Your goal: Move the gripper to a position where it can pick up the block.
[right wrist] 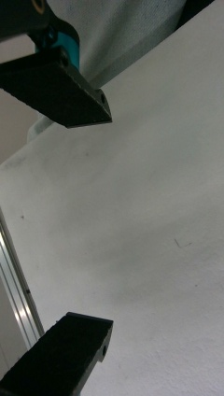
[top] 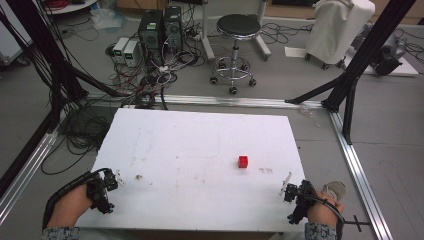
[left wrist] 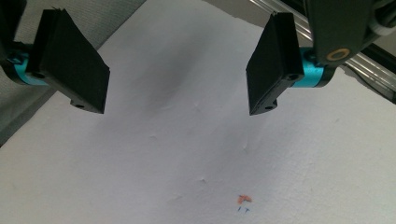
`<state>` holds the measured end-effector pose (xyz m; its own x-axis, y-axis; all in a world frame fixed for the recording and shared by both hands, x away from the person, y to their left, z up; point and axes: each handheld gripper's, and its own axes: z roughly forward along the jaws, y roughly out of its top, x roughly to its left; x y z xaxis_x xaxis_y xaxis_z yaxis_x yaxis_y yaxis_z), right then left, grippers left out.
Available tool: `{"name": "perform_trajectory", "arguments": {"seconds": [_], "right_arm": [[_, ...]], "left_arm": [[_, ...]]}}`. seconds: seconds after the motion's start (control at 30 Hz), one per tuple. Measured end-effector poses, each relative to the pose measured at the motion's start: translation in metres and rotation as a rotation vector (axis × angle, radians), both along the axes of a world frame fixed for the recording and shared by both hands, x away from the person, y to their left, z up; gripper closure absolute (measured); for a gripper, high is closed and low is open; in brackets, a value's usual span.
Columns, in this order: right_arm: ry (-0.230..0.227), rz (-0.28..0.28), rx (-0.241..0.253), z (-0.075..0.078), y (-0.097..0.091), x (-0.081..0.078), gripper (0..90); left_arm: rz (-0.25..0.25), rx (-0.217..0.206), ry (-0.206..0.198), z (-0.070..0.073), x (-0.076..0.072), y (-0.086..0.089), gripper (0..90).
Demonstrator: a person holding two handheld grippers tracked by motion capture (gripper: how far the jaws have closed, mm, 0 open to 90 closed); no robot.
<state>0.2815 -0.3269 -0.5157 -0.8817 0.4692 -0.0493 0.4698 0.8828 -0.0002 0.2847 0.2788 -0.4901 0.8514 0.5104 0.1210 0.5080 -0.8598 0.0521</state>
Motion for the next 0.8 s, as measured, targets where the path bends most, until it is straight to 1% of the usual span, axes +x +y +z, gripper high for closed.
{"name": "perform_trajectory", "arguments": {"seconds": [0.27, 0.37, 0.47, 0.6, 0.8], "right_arm": [[-0.004, -0.001, 0.003, 0.0011, -0.0004, -0.0006, 2.6], [-0.025, -0.005, 0.002, 0.0017, -0.0014, 0.0, 2.6], [-0.028, -0.006, 0.002, 0.0022, -0.0016, -0.0002, 2.6], [-0.027, -0.012, -0.001, 0.0021, -0.0013, -0.0005, 2.6], [-0.02, -0.003, 0.002, -0.0003, -0.0008, 0.0001, 2.6]], "left_arm": [[0.005, 0.003, 0.001, 0.002, -0.0002, -0.0001, 21.8], [0.01, -0.004, -0.002, 0.0017, -0.0006, -0.0004, 21.8], [0.013, -0.007, -0.005, 0.0017, -0.0009, -0.0007, 21.8], [0.013, -0.009, -0.002, 0.0017, -0.0008, -0.0008, 21.8], [0.014, -0.007, -0.003, 0.0008, -0.0006, -0.0011, 21.8]]}}
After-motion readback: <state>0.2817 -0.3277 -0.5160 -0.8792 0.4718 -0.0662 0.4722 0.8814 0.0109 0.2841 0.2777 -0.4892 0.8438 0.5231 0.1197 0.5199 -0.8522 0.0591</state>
